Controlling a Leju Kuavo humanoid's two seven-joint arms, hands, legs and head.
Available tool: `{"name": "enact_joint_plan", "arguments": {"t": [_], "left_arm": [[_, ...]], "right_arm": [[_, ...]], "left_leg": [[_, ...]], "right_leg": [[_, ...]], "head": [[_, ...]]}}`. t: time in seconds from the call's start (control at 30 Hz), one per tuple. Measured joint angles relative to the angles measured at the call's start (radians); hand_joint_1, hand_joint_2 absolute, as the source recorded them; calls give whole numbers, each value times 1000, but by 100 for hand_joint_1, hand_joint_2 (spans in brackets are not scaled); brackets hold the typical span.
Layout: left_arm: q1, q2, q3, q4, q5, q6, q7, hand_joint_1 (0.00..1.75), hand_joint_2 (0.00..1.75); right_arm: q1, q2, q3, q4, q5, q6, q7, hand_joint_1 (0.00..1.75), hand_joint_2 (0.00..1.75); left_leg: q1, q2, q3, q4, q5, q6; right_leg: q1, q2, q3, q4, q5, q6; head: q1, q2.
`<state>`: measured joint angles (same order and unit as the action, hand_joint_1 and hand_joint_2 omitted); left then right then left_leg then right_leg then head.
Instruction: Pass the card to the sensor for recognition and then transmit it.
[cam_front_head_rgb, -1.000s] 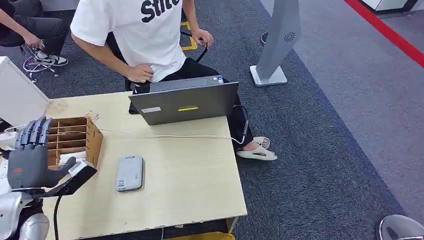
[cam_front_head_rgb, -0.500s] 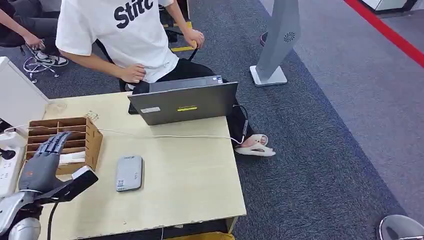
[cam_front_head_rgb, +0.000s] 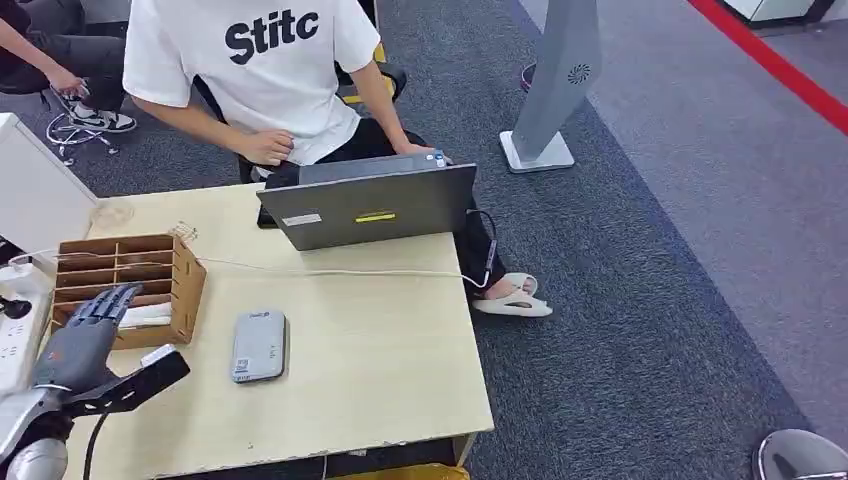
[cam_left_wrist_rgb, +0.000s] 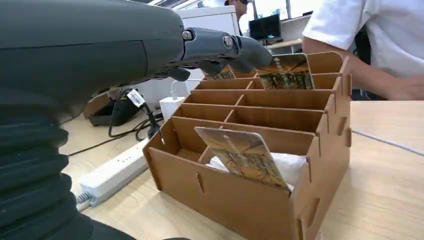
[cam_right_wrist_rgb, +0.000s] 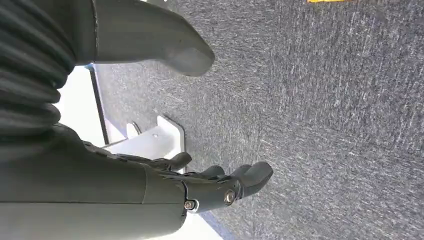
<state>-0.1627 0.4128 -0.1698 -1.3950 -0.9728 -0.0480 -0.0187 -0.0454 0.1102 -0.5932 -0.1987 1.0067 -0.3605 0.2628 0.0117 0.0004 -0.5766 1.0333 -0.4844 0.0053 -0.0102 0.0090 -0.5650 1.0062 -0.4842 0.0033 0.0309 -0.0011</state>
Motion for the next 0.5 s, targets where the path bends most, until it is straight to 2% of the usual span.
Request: {"name": "enact_joint_plan", "arguments": {"t": [0.1,0.13,0.23,0.27,0.3,0.33,0.5], "left_arm": [[-4,-1,0,14,-68,38,24,0,175],[-11,-5,-3,25,-128,68,45,0,175],[-17,-16,-5,43,-170,98,63,0,175],[-19,-26,-5,59,-188,112,70,14,175],[-19,-30,-5,66,-195,116,70,122,175],[-19,-35,-5,75,-202,122,70,173,175],[-29,-69,-5,143,-235,163,50,175,175]], "right_arm": [[0,0,-5,0,8,0,0,0,175],[0,1,-9,0,11,0,1,0,175],[-1,4,-14,0,19,0,1,0,175],[-1,6,-15,0,22,1,3,0,175],[-1,6,-16,0,25,1,3,0,175],[-1,7,-16,0,29,1,3,0,175],[-1,8,-19,0,43,1,3,0,175]], "left_leg": [[0,0,0,0,0,0],[0,0,0,0,0,0],[0,0,0,0,0,0],[0,0,0,0,0,0],[0,0,0,0,0,0],[0,0,0,0,0,0],[0,0,0,0,0,0]], "right_leg": [[0,0,0,0,0,0],[0,0,0,0,0,0],[0,0,0,0,0,0],[0,0,0,0,0,0],[0,0,0,0,0,0],[0,0,0,0,0,0],[0,0,0,0,0,0]], "head": [[0,0],[0,0],[0,0],[0,0],[0,0],[0,0],[0,0]]}}
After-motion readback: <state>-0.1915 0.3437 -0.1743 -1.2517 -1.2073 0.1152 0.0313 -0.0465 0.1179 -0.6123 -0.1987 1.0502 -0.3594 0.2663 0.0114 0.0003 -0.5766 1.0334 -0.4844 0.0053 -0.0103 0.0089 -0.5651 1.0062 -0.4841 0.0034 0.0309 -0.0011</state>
